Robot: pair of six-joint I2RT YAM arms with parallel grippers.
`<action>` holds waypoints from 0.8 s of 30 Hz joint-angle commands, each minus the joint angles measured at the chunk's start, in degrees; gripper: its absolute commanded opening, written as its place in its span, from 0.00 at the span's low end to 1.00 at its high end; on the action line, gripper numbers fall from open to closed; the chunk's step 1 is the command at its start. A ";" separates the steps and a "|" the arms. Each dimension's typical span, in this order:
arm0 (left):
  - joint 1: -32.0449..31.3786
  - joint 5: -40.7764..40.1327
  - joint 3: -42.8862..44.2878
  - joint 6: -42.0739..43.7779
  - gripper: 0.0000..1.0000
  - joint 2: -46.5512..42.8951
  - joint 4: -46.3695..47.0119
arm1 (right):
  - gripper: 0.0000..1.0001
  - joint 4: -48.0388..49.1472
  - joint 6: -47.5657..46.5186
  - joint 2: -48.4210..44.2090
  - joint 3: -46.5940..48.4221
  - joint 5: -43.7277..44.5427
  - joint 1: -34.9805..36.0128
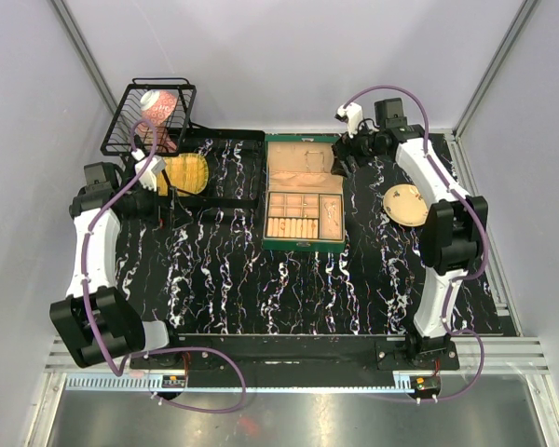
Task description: Organize the mixed jewelry
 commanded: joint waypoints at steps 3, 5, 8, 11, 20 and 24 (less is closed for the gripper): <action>-0.07 -1.85 0.03 2.05 0.99 -3.22 0.98 | 1.00 4.57 0.07 0.70 2.08 -9.26 -0.02; -0.16 -2.03 -0.15 2.32 0.99 -3.83 0.98 | 1.00 4.84 0.07 -0.09 1.55 -11.10 -0.02; -0.16 -2.20 -0.50 2.41 0.99 -4.36 0.89 | 1.00 5.46 0.59 -1.49 -0.38 -13.30 -0.02; -0.16 -1.85 -0.67 2.41 0.99 -4.45 0.81 | 1.00 5.72 0.95 -2.81 -1.17 -14.80 -0.11; -0.16 -1.59 -1.38 2.76 0.99 -5.94 0.81 | 1.00 5.11 -0.11 -10.01 -7.93 -16.03 0.07; -0.16 -1.41 -1.38 3.20 0.99 -6.12 0.19 | 1.00 4.75 -0.19 -14.23 -11.19 -15.86 -0.02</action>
